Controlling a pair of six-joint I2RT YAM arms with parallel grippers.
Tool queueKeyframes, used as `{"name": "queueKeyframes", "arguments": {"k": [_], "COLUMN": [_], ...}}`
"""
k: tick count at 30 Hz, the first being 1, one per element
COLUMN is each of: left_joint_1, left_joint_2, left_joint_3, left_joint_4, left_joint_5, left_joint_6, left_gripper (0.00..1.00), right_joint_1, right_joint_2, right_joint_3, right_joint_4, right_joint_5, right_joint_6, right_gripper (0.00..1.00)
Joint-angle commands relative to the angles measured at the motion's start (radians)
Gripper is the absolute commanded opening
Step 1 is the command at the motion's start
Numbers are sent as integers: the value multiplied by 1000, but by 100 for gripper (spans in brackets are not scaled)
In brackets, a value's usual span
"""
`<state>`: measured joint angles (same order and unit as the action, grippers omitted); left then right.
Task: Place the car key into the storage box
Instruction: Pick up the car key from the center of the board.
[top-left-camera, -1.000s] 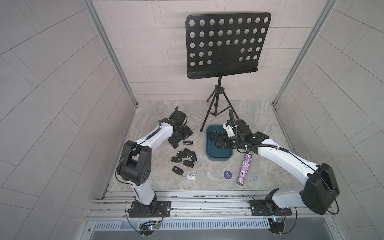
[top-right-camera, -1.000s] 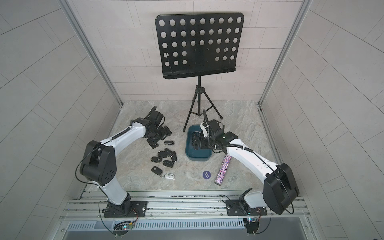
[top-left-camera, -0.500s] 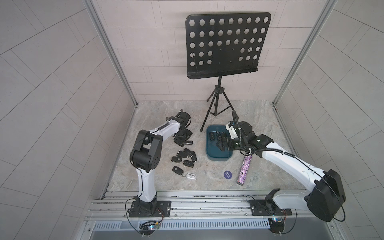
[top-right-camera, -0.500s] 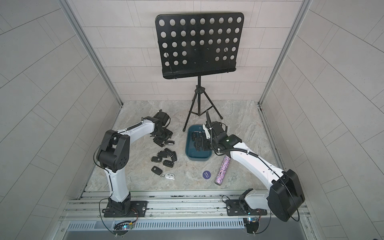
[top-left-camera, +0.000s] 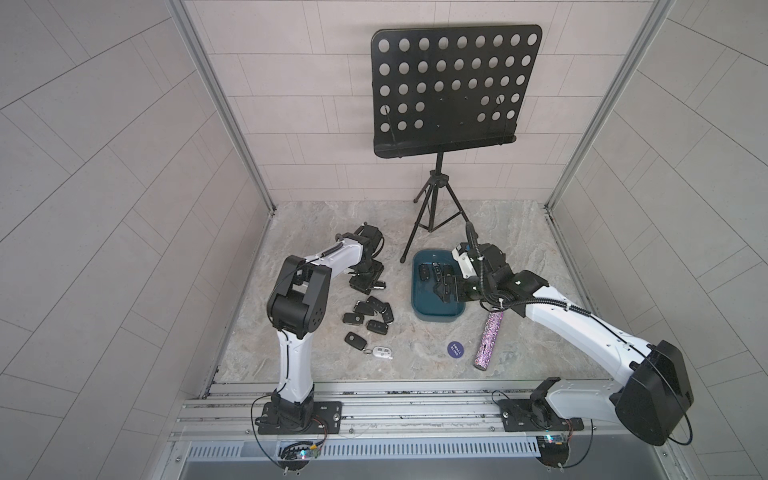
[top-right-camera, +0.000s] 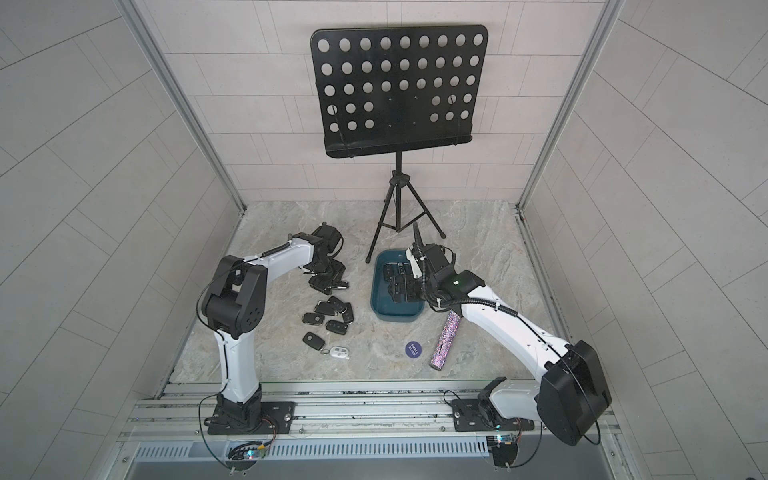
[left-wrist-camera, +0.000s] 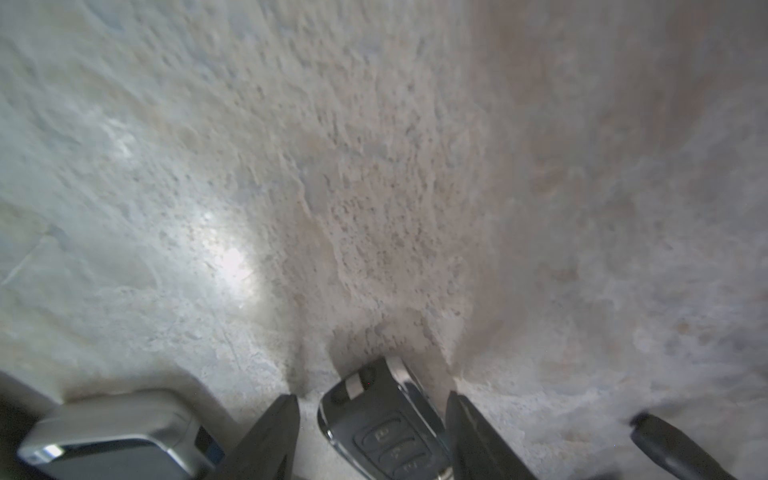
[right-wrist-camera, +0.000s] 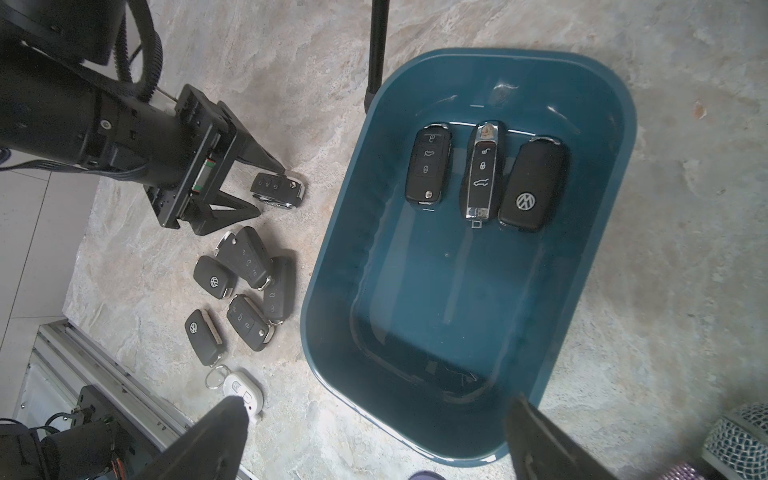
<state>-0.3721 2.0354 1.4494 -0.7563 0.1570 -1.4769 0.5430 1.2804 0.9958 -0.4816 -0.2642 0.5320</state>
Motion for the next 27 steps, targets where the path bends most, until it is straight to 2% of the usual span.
{"name": "queueKeyframes", "arguments": {"k": [1,10,15,21,27], "left_joint_1": [-17,-32,-33,-34,-34], "left_joint_2": [16,53,66,66,41], "left_joint_3": [25,26,26,37,46], "left_joint_4": [-38,-75,-73,-65,-72], "left_joint_5": [-1,-5,-16,-37,-55], "left_joint_6": [-58,-73,-68,-40,-15], "left_gripper": [63,58,48,40,39], "right_joint_1": [0,0,0,1,1], "right_joint_2": [-20,-16,-11,-12,5], "right_joint_3": [-11,-12,-9,-7,3], "right_joint_4": [-6,-8,-9,-12,-12], "right_joint_5": [23,48,52,54,45], "right_joint_6": [15,33,36,36,25], "right_gripper": [100,100,100,100,100]}}
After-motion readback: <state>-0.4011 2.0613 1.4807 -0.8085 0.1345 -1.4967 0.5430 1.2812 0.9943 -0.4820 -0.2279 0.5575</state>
